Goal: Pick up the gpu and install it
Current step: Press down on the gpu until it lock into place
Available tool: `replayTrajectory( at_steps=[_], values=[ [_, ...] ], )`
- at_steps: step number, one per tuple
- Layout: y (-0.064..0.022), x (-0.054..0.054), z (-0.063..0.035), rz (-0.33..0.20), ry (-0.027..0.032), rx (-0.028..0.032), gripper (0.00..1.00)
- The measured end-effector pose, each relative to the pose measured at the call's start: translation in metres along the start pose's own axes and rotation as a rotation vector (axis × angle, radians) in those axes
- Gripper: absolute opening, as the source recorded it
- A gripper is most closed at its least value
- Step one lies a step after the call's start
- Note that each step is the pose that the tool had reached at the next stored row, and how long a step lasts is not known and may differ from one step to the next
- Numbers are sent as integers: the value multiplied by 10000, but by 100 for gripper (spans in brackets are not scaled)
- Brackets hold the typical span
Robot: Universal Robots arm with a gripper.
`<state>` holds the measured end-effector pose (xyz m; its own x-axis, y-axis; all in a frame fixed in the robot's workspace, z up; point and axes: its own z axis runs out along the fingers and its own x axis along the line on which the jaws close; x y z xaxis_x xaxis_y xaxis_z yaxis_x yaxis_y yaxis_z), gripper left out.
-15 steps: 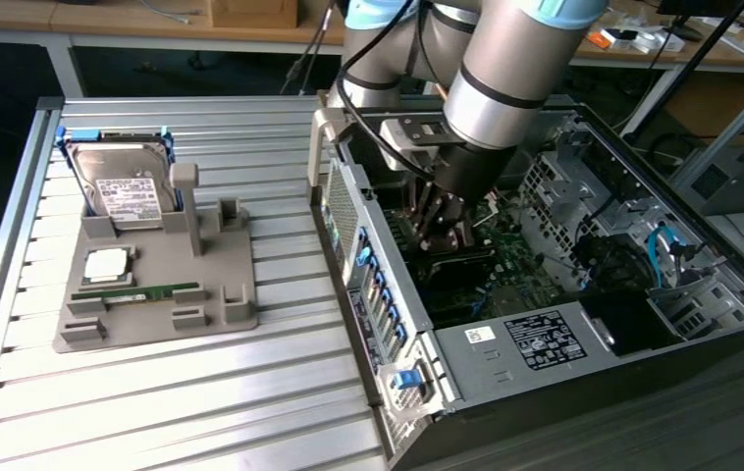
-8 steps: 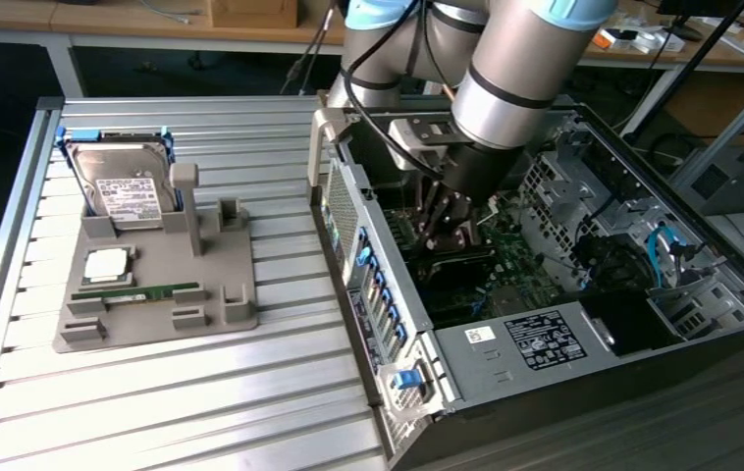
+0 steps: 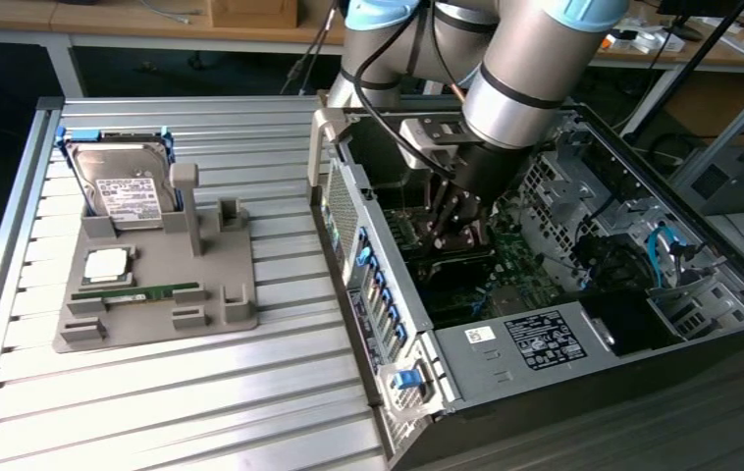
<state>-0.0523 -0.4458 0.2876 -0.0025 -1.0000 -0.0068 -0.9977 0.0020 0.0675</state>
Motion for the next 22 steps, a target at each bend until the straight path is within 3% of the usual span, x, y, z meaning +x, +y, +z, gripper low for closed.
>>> replayTrajectory(
  at_steps=[18,20,22],
  values=[
    [25,-1,26,9,-29,0,11],
    [25,-1,26,9,-29,-1,17],
    [25,-1,26,9,-29,0,29]
  ],
)
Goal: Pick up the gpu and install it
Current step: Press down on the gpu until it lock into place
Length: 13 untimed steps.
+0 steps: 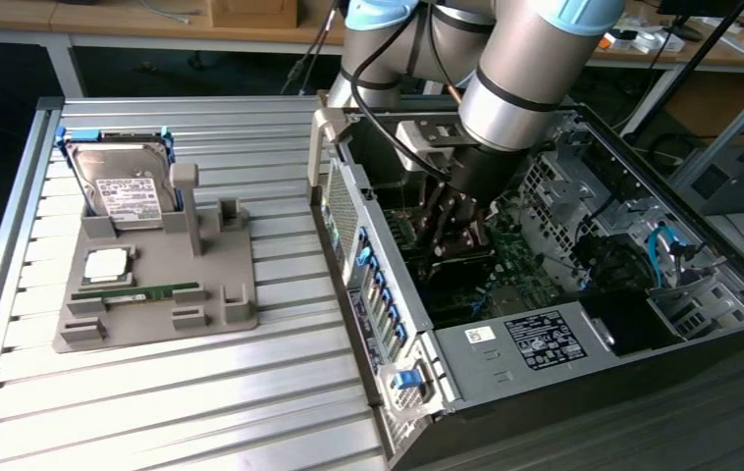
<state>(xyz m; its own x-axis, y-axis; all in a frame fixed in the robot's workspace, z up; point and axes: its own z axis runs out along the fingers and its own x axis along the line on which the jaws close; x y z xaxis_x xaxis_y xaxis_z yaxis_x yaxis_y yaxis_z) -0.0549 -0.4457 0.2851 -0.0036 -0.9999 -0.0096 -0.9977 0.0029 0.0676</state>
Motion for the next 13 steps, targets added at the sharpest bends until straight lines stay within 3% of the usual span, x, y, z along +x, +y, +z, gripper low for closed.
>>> replayTrajectory(
  at_steps=[2,6,7,9,13],
  values=[
    [0,0,0,0,0,0,42],
    [0,0,0,0,0,0,43],
    [0,0,0,0,0,0,49],
    [-2,8,5,-2,-2,1,49],
    [-71,34,38,1,-2,1,49]
  ],
)
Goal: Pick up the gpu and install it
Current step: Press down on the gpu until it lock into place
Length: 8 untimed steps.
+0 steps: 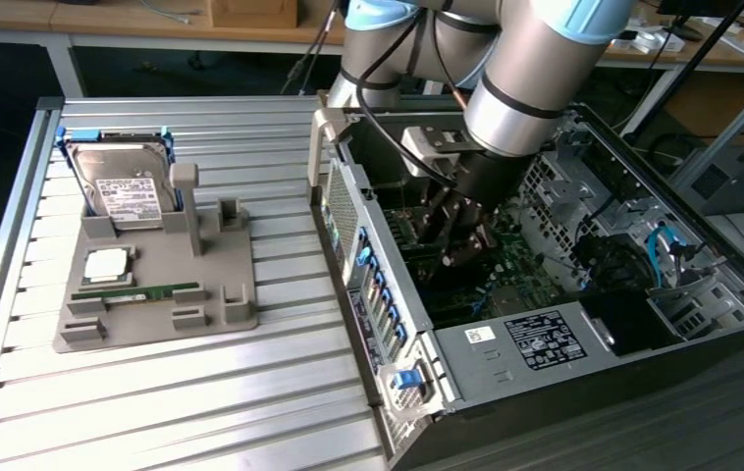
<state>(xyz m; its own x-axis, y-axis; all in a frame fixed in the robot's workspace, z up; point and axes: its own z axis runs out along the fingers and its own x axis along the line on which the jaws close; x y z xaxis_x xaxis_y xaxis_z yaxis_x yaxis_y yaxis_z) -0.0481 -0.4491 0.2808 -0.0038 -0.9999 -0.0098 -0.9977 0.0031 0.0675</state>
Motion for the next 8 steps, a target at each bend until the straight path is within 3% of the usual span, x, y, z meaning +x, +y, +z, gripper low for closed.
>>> replayTrajectory(
  at_steps=[3,8],
  values=[
    [-145,11,40,-1,2,-3,49],
    [-178,17,131,2,3,-8,49]
  ],
)
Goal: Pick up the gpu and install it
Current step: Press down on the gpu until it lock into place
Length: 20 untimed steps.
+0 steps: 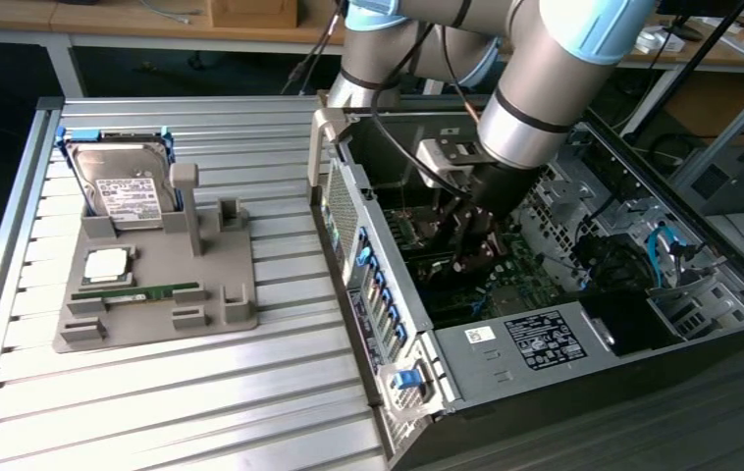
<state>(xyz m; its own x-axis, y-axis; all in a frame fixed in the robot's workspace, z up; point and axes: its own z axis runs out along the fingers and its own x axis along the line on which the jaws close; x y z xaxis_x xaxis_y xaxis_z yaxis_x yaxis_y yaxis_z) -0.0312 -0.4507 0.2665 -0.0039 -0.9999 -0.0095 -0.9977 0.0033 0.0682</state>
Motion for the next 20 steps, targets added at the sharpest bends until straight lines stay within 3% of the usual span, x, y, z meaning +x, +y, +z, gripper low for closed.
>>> replayTrajectory(
  at_steps=[5,9,12,20],
  values=[
    [-9,1,97,-1,-3,-5,49],
    [-11,-1,108,-4,-3,-6,48],
    [-10,3,116,-4,-6,-5,29],
    [-8,61,120,-7,-3,-5,29]
  ],
)
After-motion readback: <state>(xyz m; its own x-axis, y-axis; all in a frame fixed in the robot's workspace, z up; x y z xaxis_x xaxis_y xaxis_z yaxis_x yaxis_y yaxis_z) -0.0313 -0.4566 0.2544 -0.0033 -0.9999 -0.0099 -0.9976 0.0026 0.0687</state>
